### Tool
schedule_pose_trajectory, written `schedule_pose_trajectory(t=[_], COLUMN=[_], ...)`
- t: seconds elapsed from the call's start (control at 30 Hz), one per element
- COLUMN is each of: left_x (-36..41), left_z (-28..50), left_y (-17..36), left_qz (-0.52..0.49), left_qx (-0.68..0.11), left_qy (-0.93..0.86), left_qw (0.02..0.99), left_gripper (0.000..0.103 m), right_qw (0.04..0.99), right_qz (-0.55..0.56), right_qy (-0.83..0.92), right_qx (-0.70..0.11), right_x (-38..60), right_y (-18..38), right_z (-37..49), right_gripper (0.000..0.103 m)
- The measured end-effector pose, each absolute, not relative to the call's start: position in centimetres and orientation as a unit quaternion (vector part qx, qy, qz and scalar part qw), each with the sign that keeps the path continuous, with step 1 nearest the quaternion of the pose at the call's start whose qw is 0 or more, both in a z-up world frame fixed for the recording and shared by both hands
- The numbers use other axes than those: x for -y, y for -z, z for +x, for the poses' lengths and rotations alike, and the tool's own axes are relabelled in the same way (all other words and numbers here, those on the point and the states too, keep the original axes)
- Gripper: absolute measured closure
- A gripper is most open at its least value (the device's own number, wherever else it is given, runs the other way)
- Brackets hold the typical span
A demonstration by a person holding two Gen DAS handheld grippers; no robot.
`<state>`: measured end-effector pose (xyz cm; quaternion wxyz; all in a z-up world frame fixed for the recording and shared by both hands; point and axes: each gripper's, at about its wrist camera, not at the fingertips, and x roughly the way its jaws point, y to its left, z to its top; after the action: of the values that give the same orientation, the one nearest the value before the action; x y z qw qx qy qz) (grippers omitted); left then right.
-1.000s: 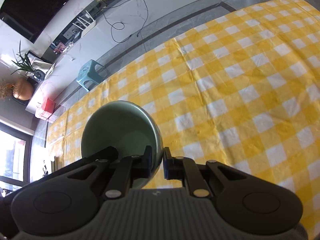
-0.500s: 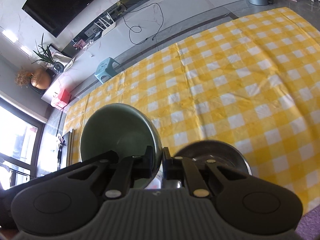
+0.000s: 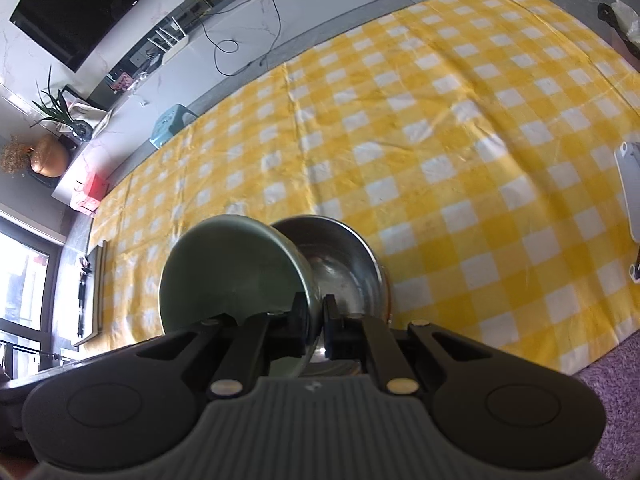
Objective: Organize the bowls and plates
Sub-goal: 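Lift the green bowl with both grippers and lower it into the steel bowls, then grip the rims of the nested bowl stack with both grippers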
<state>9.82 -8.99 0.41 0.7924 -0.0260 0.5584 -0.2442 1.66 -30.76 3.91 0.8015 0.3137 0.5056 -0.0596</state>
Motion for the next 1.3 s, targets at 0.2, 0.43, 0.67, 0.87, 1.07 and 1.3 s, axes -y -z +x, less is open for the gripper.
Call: schedule_pose_trajectory(t=[0.2, 0.43, 0.67, 0.87, 1.07, 1.3], left_x=[10.0, 11.0, 11.5, 12.0, 12.4, 12.6], left_z=[9.5, 9.5, 9.8, 10.1, 10.1, 10.0], left_y=[0.8, 1.4, 1.7, 1.7, 1.6, 1.7], left_qz=[0.004, 0.044, 0.064, 0.077, 0.105, 0.125], left_qx=[-0.568, -0.567, -0.562, -0.555, -0.544, -0.540], left_qy=[0.251, 0.253, 0.255, 0.256, 0.257, 0.264], left_qw=[0.784, 0.782, 0.784, 0.788, 0.792, 0.790], left_gripper=[0.090, 0.089, 0.088, 0.088, 0.088, 0.084], right_qw=[0.800, 0.800, 0.808, 0.809, 0.816, 0.819], right_qz=[0.294, 0.272, 0.244, 0.238, 0.210, 0.203], right_qy=[0.063, 0.062, 0.062, 0.061, 0.056, 0.063], right_qx=[-0.518, -0.531, -0.533, -0.533, -0.535, -0.533], right_x=[30.9, 30.8, 30.2, 30.3, 29.6, 29.7], right_y=[-2.7, -1.6, -1.2, -1.0, -1.0, -1.3], right_z=[1.8, 2.2, 3.0, 3.8, 4.2, 4.2], right_gripper=[0.098, 0.098, 0.098, 0.098, 0.096, 0.091])
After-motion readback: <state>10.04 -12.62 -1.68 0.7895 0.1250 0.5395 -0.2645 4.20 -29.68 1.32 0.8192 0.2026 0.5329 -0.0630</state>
